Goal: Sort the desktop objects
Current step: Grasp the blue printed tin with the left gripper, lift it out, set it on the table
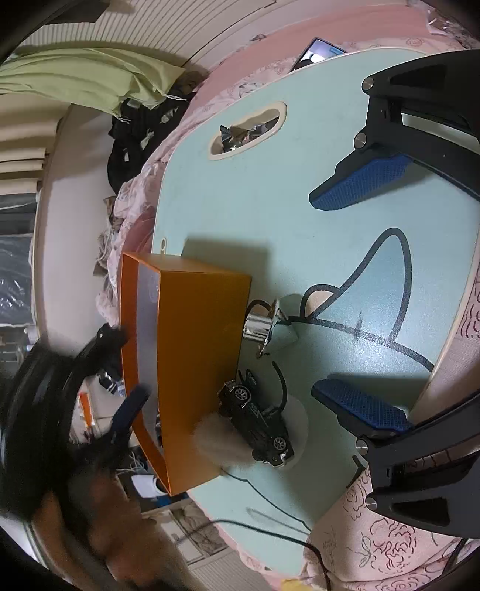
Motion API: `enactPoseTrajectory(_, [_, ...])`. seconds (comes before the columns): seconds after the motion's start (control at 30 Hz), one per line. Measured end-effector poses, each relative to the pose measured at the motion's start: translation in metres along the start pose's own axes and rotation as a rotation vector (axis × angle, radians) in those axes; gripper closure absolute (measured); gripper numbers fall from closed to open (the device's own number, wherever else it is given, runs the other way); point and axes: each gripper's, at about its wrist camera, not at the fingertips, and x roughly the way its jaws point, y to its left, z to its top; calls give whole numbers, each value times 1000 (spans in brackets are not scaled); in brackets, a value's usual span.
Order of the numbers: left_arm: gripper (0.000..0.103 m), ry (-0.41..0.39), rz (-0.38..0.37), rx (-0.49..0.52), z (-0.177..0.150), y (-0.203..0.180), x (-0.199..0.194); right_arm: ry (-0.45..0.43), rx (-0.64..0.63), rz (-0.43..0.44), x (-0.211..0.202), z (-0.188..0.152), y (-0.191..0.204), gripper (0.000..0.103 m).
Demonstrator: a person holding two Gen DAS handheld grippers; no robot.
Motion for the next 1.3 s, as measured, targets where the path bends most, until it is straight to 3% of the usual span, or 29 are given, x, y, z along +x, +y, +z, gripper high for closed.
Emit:
enactPoseTrajectory(0.13, [30,67,135,-8,20,-12,41,-2,1,2,0,0,1,10])
enactPoseTrajectory(0.23, [29,87,138,-50,22,-7,56,-1,1,2,0,0,1,10])
enactPoseTrajectory(0.33, [34,61,192,-25,20,-11,58,0,2,3,1,1,1,10])
enactPoseTrajectory(0.43, [35,63,189,12,18,-15,58,-1,2,2,1,0,1,10])
enactPoseTrajectory(0.53, [35,37,131,-9,18,-8,50,-1,2,3,1,0,0,10])
enactPoseTrajectory(0.63, [35,-59,69,-23,12,-1,25,-1,1,3,1,0,-1,10])
enactPoseTrajectory(0.87, [35,-401,-65,4,-14,1,-94,-2,1,4,1,-1,-1,10])
enactPoseTrajectory(0.97, [35,-457,-123,32,-44,9,-133,-2,2,4,1,-1,0,10])
enactPoseTrajectory(1.1, [35,-405,-74,60,-94,25,-133,-2,2,5,1,-1,-1,9])
enactPoseTrajectory(1.3, [35,-207,-70,-47,-148,70,-78,-1,2,5,2,-2,1,9])
